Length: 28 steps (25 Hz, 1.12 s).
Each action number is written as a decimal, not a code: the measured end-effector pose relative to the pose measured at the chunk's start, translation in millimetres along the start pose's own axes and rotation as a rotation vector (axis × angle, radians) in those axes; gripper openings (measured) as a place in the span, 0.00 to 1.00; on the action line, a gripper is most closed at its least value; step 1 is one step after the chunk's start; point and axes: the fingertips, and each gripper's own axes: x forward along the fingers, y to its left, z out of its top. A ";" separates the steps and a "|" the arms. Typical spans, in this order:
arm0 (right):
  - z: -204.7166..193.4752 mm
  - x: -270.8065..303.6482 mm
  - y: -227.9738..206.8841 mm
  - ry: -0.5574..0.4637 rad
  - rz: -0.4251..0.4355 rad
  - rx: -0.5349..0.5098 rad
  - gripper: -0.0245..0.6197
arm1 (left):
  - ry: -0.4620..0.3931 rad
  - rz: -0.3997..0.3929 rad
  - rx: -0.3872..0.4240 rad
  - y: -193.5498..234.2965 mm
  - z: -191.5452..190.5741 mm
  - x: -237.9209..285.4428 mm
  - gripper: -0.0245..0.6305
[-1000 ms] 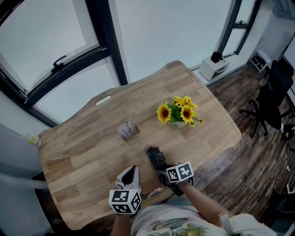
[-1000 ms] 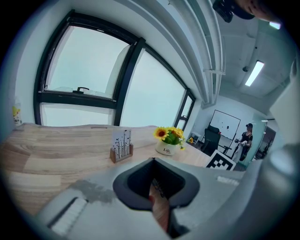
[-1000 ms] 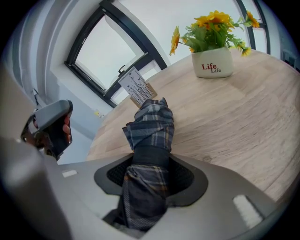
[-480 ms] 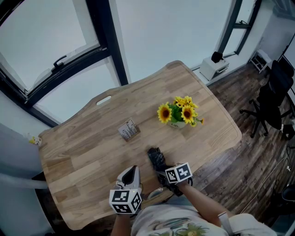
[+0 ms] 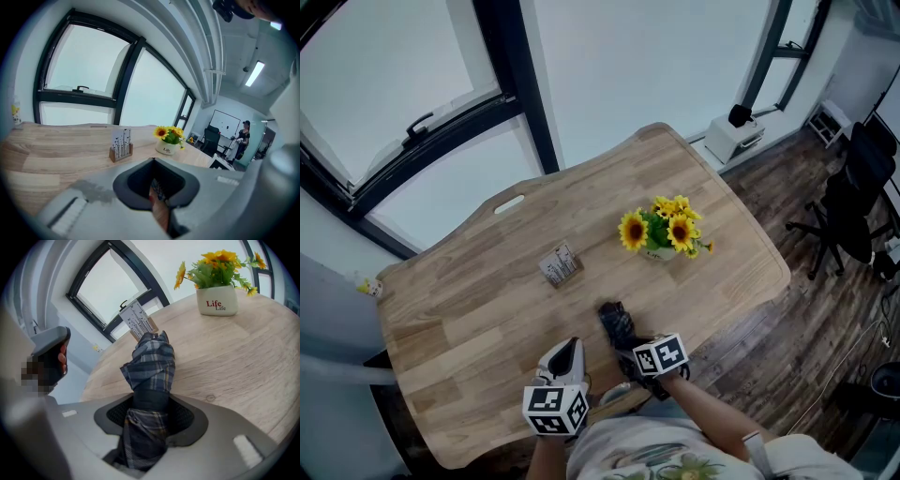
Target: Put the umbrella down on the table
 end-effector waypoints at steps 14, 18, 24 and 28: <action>4.3 -2.3 4.8 -0.036 0.004 -0.040 0.54 | -0.011 -0.005 0.002 -2.7 1.7 -1.8 0.04; 12.9 -9.3 4.0 -0.079 -0.010 -0.072 0.57 | -0.015 -0.003 0.003 -1.9 3.5 -3.9 0.04; 36.4 -34.0 12.2 -0.176 -0.018 -0.114 0.56 | -0.028 -0.004 0.010 -3.7 9.1 -6.1 0.04; 59.4 -58.0 29.0 -0.276 0.016 -0.137 0.54 | -0.040 -0.003 0.016 -5.0 13.5 -7.8 0.04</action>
